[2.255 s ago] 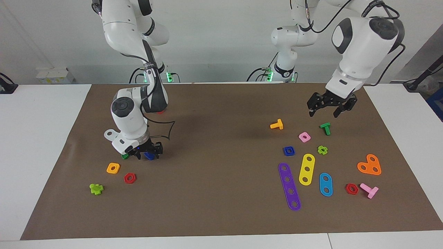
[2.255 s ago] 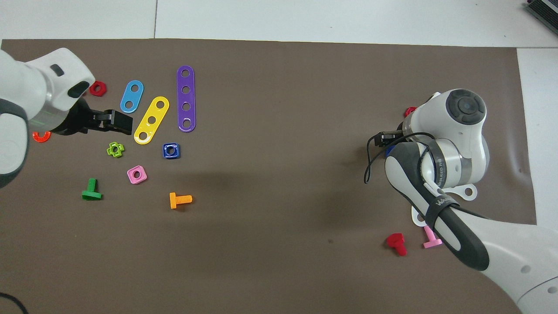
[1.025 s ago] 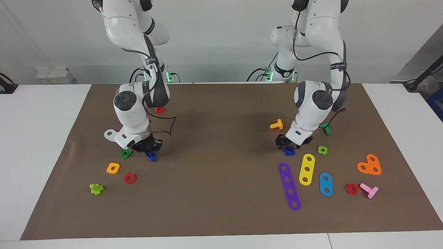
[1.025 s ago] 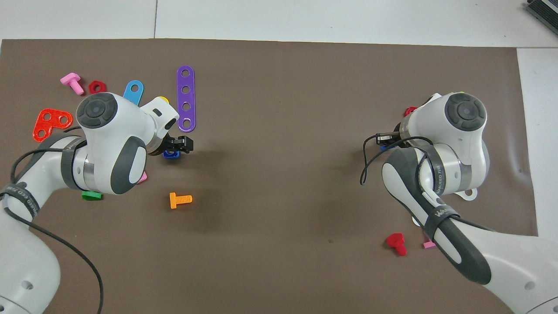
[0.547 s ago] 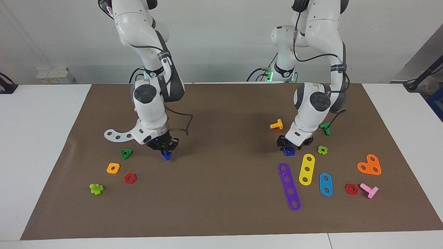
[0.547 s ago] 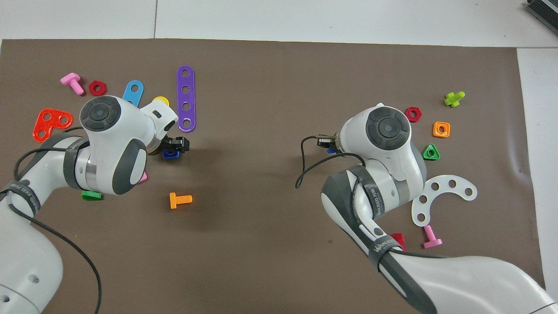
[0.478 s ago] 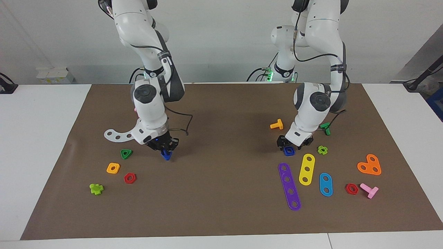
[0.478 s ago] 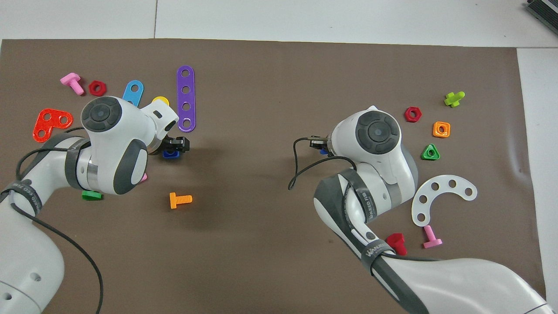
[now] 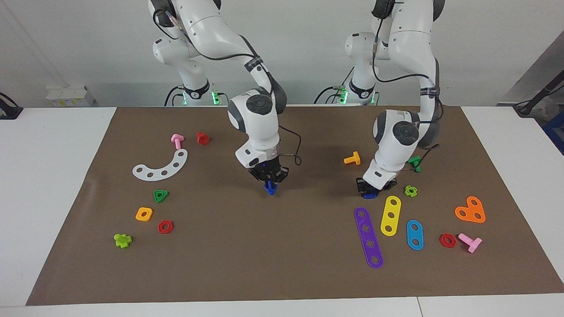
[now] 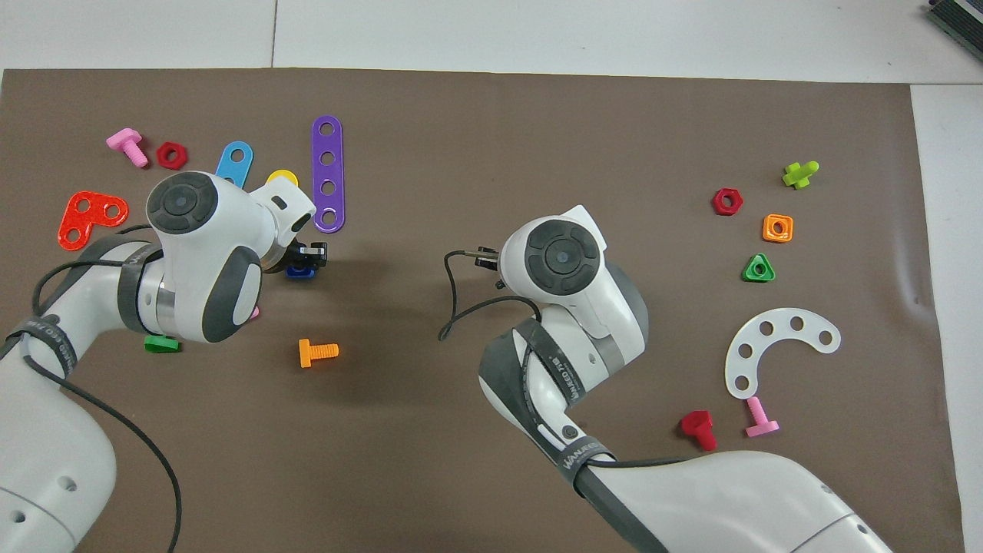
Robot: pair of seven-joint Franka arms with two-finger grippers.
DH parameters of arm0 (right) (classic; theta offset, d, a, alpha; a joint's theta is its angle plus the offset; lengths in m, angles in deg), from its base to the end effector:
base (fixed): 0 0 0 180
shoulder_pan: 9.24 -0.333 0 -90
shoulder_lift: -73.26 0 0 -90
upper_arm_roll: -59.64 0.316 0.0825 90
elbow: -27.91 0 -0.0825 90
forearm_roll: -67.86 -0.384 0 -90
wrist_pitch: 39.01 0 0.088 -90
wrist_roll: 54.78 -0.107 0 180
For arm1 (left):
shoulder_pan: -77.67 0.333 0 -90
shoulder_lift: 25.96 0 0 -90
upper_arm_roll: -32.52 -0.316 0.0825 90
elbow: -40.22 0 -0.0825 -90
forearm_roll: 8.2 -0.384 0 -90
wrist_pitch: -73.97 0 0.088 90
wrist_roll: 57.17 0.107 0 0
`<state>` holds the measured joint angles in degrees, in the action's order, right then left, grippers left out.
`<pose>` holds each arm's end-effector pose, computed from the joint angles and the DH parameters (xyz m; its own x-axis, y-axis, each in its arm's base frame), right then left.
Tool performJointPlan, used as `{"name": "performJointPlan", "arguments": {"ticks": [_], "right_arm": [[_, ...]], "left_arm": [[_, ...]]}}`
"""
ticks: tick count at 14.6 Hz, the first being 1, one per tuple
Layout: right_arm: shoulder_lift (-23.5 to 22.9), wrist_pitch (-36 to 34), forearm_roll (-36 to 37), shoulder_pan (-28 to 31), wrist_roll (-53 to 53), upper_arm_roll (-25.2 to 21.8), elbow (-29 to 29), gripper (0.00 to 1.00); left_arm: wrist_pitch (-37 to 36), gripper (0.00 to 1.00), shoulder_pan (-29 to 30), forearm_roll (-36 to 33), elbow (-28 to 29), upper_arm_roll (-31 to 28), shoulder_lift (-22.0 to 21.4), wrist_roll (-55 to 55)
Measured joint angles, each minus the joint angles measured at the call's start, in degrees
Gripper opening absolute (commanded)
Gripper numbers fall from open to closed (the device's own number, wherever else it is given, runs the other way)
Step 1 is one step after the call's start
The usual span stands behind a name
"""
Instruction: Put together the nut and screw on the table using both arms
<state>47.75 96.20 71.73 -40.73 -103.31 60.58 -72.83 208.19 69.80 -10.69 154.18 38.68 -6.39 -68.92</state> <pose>0.5688 0.3591 0.3302 0.9609 -0.2401 0.1380 -0.2301 -0.9695 -0.0846 0.5908 -0.1445 0.2936 0.9979 -0.0634 0.0133 -0.0635 -0.9980 0.0072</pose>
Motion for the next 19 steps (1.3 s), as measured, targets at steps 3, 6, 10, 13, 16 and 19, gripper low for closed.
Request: {"name": "performJointPlan", "arguments": {"ticks": [3,6,10,13,16,19], "right_arm": [[-2.7,0.0,2.2,-2.1,-3.6,0.0,2.1,0.05],[-3.4,0.0,2.2,-3.0,-3.7,0.0,2.3,1.00],[-3.2,-0.4,2.2,-2.8,-3.7,-0.3,2.7,1.00],[0.1,-3.4,2.2,0.0,-3.1,-0.7,3.3,1.00],[6.2,-9.0,1.9,4.5,1.1,-0.7,2.7,1.00],[12.0,-12.7,1.3,9.3,6.6,-0.7,-0.2,1.00]], "left_arm": [[-0.1,0.00,0.0,-0.6,-0.3,0.1,0.0,0.0],[-3.3,0.00,-0.1,-0.6,-4.1,0.3,0.3,0.0],[-8.9,0.00,-1.4,-0.6,-11.5,0.5,1.5,-1.1],[-9.1,0.00,-5.3,0.0,-13.5,0.7,2.6,-6.8],[-8.7,0.00,-11.1,3.7,-14.9,0.9,3.3,-13.0],[-7.9,0.00,-16.2,4.8,-16.7,1.0,4.0,-18.2]]}}
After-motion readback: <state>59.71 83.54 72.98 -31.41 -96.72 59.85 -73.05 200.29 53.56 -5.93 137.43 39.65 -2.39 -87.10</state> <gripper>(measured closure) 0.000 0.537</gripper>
